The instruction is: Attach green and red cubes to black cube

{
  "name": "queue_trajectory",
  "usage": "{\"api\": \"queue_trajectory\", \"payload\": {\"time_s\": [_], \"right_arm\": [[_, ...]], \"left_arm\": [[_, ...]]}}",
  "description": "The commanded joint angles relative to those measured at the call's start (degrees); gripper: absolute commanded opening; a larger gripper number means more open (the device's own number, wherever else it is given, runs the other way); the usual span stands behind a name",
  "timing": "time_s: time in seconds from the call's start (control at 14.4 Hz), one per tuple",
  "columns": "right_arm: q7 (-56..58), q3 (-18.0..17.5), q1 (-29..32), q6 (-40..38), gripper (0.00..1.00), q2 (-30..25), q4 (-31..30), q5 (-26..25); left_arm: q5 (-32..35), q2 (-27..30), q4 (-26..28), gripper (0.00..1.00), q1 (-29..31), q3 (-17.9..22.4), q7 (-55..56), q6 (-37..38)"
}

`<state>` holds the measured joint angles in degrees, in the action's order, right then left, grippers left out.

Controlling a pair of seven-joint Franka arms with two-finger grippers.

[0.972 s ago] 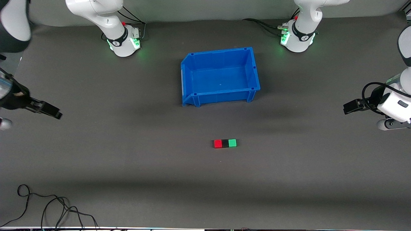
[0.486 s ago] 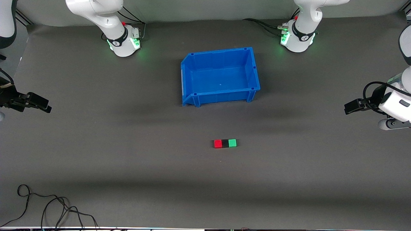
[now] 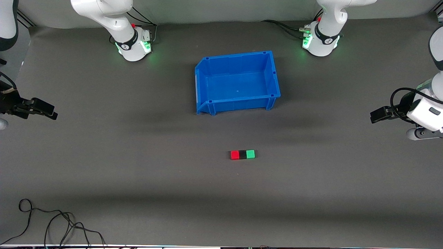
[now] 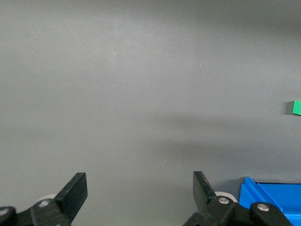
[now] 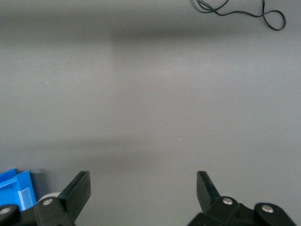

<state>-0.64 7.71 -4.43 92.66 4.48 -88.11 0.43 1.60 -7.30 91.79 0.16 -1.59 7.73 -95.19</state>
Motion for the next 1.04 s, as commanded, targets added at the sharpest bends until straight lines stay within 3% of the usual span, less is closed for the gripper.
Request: {"api": "queue_trajectory", "payload": {"time_s": [0.0, 0.97], "right_arm": [[0.73, 0.29, -0.14, -2.12, 1.00, -0.70, -0.04, 1.68], [0.73, 0.20, -0.22, -4.16, 1.00, -0.17, 0.31, 2.12]], "left_arm": [[0.86, 0.18, -0.12, 1.00, -0.07, 0.36, -0.96, 0.62], [0.78, 0.18, 0.49, 1.00, 1.51, 0.36, -6.41, 0.45]]}}
